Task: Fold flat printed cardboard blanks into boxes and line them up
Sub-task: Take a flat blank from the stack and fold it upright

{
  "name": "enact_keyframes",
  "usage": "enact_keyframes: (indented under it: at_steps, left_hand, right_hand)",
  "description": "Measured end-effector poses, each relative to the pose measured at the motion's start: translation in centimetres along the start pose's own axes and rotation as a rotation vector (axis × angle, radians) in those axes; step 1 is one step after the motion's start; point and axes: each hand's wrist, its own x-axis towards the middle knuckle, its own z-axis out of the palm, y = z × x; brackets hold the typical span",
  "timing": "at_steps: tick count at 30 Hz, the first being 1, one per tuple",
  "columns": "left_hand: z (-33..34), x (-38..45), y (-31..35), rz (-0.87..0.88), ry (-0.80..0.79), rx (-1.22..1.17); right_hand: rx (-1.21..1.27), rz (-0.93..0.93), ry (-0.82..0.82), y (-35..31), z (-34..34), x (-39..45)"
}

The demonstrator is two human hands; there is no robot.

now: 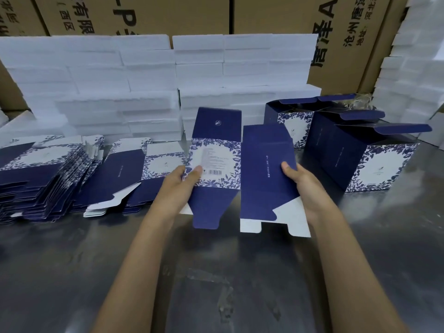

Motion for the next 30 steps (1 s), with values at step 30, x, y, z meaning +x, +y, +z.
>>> enact_keyframes:
  at_steps: [30]
  left_hand:
    - [2.5, -2.4, 1.1, 0.266, -0.218, -0.079]
  right_hand:
    - [-0.080, -0.019, -0.315, 0.6, 0.8, -0.2]
